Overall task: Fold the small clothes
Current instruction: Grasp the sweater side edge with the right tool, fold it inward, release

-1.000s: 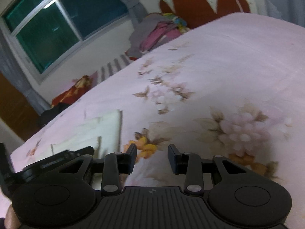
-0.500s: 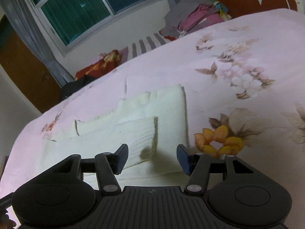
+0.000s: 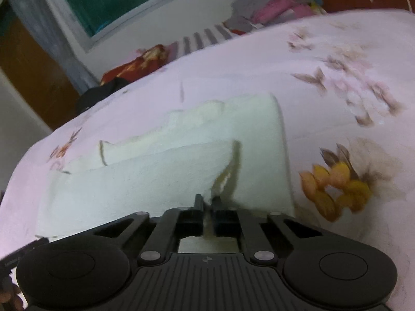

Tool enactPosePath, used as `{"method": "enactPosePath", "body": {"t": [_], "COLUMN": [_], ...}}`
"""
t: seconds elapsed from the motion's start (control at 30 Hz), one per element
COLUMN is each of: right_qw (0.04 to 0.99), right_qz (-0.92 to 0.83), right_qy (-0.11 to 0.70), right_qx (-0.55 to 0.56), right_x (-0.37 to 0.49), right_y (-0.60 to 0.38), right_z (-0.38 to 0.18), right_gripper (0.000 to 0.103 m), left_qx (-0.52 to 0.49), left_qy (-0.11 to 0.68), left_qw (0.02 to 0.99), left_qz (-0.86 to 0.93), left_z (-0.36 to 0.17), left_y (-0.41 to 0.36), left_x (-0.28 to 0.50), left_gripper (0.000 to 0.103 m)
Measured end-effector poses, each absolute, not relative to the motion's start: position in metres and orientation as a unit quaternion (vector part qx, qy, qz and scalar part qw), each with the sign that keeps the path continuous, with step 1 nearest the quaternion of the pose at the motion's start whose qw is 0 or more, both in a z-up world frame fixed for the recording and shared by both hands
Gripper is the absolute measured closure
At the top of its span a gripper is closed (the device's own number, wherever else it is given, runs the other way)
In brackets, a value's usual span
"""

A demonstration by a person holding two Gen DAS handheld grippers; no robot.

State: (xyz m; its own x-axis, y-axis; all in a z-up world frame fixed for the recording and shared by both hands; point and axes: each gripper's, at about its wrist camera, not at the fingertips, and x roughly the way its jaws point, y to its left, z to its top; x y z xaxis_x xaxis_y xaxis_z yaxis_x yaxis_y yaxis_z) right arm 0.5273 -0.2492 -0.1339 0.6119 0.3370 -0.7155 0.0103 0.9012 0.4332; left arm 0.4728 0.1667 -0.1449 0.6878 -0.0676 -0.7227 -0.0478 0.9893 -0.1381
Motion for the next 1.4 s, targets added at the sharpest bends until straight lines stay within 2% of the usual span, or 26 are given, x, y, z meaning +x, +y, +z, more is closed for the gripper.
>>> {"method": "enactPosePath", "body": {"t": [0.07, 0.2, 0.3, 0.47, 0.57, 0.6, 0.63, 0.77, 0.97, 1.3, 1.37, 1.4], "right_qw": [0.886, 0.93, 0.909, 0.901, 0.9, 0.9, 0.901, 0.899, 0.907, 0.89, 0.89, 0.892], "right_qz": [0.106, 0.097, 0.068, 0.06, 0.056, 0.057, 0.057, 0.056, 0.059, 0.042, 0.036, 0.027], "right_qy": [0.41, 0.319, 0.386, 0.396, 0.399, 0.398, 0.396, 0.398, 0.381, 0.422, 0.419, 0.414], "right_qx": [0.189, 0.156, 0.143, 0.167, 0.167, 0.169, 0.169, 0.173, 0.169, 0.169, 0.178, 0.178], "right_x": [0.524, 0.496, 0.507, 0.502, 0.503, 0.502, 0.503, 0.502, 0.49, 0.498, 0.498, 0.496], "right_y": [-0.245, -0.252, -0.262, -0.27, -0.267, -0.267, -0.266, -0.264, -0.264, -0.27, -0.275, -0.278], "right_z": [-0.116, -0.069, -0.101, -0.119, -0.121, -0.121, -0.119, -0.118, -0.108, -0.141, -0.14, -0.135], "right_gripper": [0.099, 0.099, 0.099, 0.099, 0.099, 0.099, 0.099, 0.099, 0.099, 0.099, 0.097, 0.093], "left_qx": [-0.073, -0.066, -0.07, -0.077, -0.127, -0.121, -0.107, -0.083, -0.12, -0.096, -0.102, -0.106], "left_qy": [0.398, 0.402, 0.402, 0.407, 0.381, 0.378, 0.382, 0.416, 0.408, 0.418, 0.421, 0.41], "left_qw": [0.914, 0.913, 0.913, 0.91, 0.915, 0.917, 0.917, 0.905, 0.905, 0.903, 0.9, 0.905], "left_qz": [-0.008, -0.01, -0.014, -0.018, -0.037, -0.04, -0.043, -0.034, -0.03, -0.039, -0.044, -0.044], "left_z": [-0.144, -0.144, -0.144, -0.141, -0.13, -0.127, -0.126, -0.139, -0.144, -0.142, -0.136, -0.13], "left_y": [0.169, 0.172, 0.176, 0.178, 0.184, 0.182, 0.176, 0.165, 0.175, 0.171, 0.175, 0.178], "left_x": [0.474, 0.475, 0.473, 0.474, 0.467, 0.466, 0.468, 0.479, 0.486, 0.487, 0.483, 0.477], "left_gripper": [0.059, 0.071, 0.072, 0.074, 0.074, 0.069, 0.068, 0.068, 0.068, 0.067, 0.065, 0.062]}}
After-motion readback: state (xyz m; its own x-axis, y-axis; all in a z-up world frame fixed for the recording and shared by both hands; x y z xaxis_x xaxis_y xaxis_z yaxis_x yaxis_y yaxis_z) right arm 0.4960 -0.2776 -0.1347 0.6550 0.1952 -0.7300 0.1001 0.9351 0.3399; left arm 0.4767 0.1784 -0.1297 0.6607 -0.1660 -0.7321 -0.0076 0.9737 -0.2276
